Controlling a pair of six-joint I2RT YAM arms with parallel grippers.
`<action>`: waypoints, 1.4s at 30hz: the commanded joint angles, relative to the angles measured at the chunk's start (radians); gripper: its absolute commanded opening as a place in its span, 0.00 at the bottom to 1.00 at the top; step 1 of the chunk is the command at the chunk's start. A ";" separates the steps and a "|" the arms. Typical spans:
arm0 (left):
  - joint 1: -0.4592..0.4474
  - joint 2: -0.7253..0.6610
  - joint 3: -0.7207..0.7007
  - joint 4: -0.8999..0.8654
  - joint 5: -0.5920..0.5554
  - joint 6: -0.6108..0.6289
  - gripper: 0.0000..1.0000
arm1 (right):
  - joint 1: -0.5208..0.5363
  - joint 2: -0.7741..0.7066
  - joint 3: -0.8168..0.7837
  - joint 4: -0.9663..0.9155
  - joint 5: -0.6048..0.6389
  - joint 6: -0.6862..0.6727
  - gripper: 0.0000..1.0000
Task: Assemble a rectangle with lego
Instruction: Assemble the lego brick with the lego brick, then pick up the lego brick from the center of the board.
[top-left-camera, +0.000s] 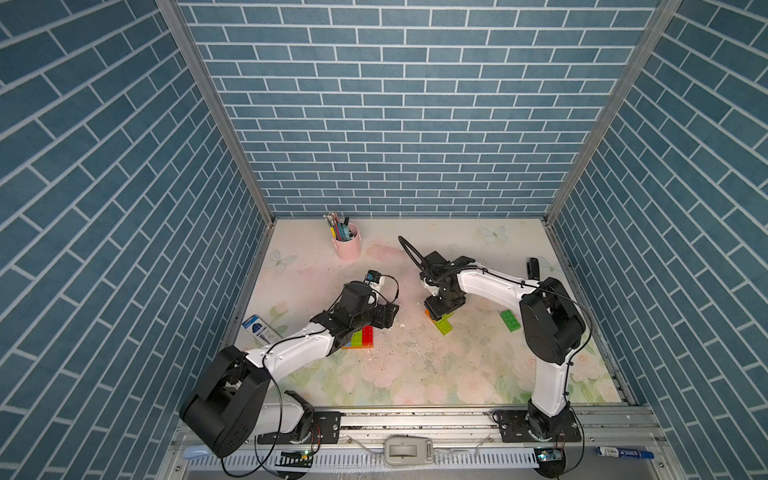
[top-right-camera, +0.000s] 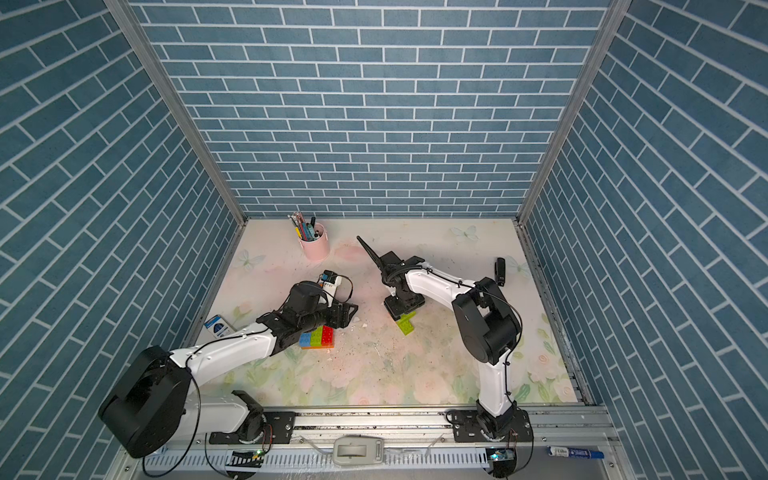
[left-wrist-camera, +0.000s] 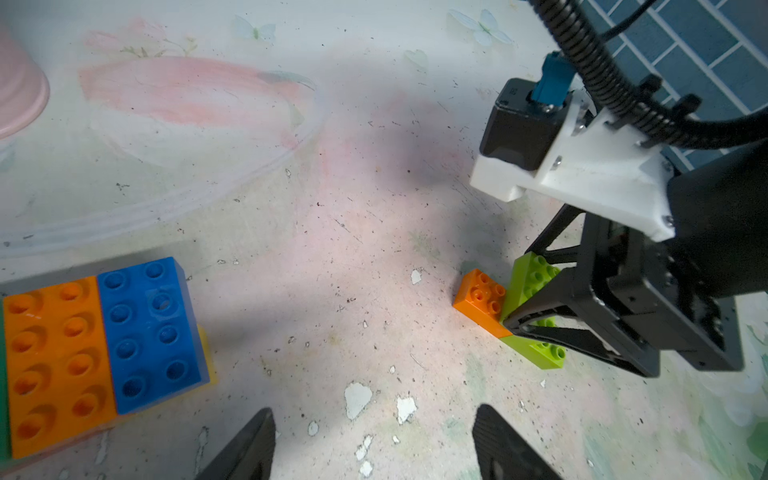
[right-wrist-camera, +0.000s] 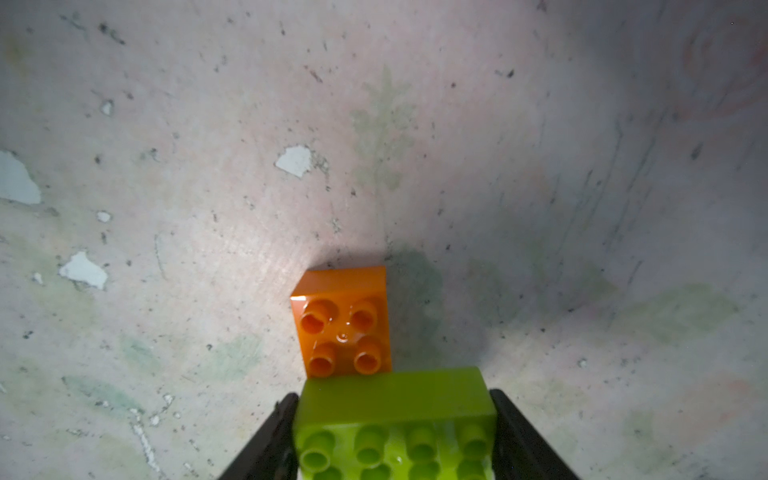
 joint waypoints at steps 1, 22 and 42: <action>0.002 -0.024 0.000 -0.016 -0.008 0.015 0.77 | 0.002 0.087 -0.075 0.048 -0.031 -0.005 0.11; 0.001 -0.049 0.032 -0.025 -0.006 0.021 0.77 | -0.026 -0.101 0.069 -0.096 -0.068 0.008 0.89; -0.328 0.270 0.322 -0.068 -0.105 0.104 0.83 | -0.717 -0.406 -0.498 0.226 -0.226 0.400 0.85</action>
